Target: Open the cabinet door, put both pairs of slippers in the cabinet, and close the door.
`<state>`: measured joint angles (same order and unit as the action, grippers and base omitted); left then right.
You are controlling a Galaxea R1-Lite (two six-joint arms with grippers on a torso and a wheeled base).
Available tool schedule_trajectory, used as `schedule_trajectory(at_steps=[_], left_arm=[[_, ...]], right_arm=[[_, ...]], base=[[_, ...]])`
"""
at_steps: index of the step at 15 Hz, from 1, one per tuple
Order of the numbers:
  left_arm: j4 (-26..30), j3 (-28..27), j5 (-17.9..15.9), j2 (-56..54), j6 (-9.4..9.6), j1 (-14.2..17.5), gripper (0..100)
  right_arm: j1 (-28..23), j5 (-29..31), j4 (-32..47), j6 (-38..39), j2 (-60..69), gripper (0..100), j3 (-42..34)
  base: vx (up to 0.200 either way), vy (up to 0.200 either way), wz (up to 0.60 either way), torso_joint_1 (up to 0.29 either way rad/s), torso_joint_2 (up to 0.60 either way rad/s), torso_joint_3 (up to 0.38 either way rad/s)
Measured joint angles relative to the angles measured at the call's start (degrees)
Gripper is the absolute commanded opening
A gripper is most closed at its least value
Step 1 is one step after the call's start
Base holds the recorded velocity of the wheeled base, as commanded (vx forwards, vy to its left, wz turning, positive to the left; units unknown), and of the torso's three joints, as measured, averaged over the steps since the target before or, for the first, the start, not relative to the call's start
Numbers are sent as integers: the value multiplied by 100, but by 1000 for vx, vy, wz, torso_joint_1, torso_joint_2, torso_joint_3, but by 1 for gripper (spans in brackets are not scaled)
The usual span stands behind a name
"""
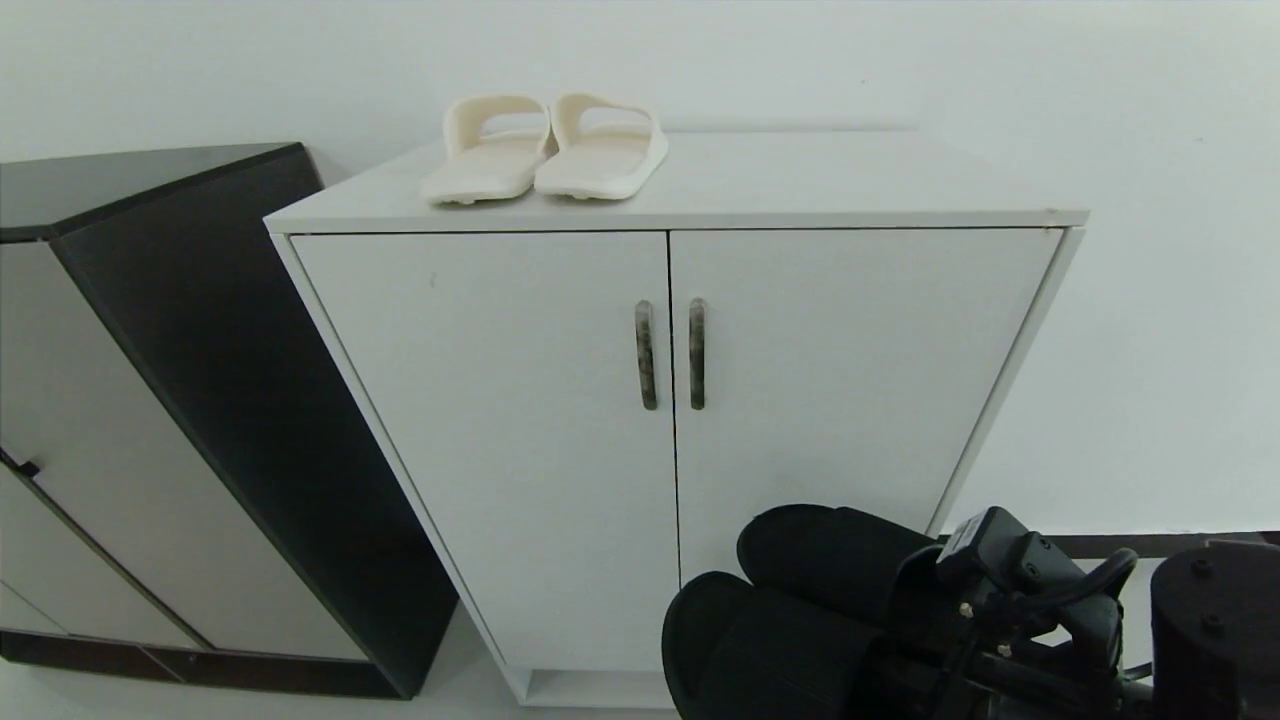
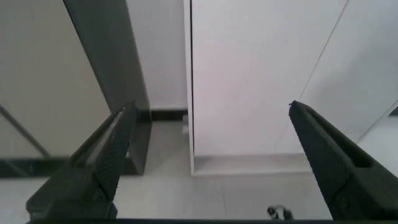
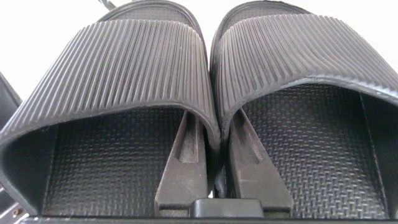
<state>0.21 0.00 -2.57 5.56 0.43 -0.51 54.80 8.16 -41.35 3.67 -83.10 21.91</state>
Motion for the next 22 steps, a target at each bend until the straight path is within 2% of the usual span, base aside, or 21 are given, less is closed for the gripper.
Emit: schedule_trajectory(at_steps=[1, 4, 7, 9, 11, 13, 15, 17, 18, 20, 22], left_arm=[[0, 0, 0, 201, 0, -43, 100], [-11, -22, -24, 549, 57, -489, 100], [-234, -510, -51, 1268, 72, -662, 100], [-869, -920, -60, 2231, 72, -877, 100], [-1775, -1237, -158, 3399, 48, -1235, 100], [-2773, -1552, -544, 4648, -5, -1663, 100], [-3502, -2025, -878, 5731, -40, -2217, 100], [-3779, -2681, -1091, 6448, -116, -2829, 100], [-3803, -3028, -1174, 6707, -252, -3068, 100], [-3749, -3674, -1289, 7071, -499, -3366, 100], [-3395, -4272, -1445, 7291, -630, -3612, 100]], right_arm=[[5, -1, 5, 0, -2, 0, -17], [2, -33, 0, 0, -13, 0, -28], [0, -20, 0, -6, -22, 0, -16], [0, -6, -2, -11, -30, 0, -22], [5, -15, -4, -15, -41, 0, -17], [5, -4, -6, -12, -85, 0, -22], [5, 11, -11, -15, -118, 0, -17], [-2, 13, -22, -15, -121, 0, -11], [-2, 21, -22, -20, -124, 0, -11], [2, 21, -22, -100, -140, 0, -17], [5, -6, -24, -129, -144, 0, -24]], base=[[0, 0, 0, -66, 452, 369], [0, 0, 0, -28, 435, 400], [0, 0, 0, -1, 167, 154], [0, 0, 0, 1, 25, 18], [0, 0, 0, 0, 0, 0], [0, 0, 0, 0, 0, 0], [0, 0, 0, 0, 0, 0], [0, 0, 0, 0, 0, 0], [0, 0, 0, 0, 0, 0], [0, 0, 0, 0, 0, 0], [0, 0, 0, 0, 0, 0]])
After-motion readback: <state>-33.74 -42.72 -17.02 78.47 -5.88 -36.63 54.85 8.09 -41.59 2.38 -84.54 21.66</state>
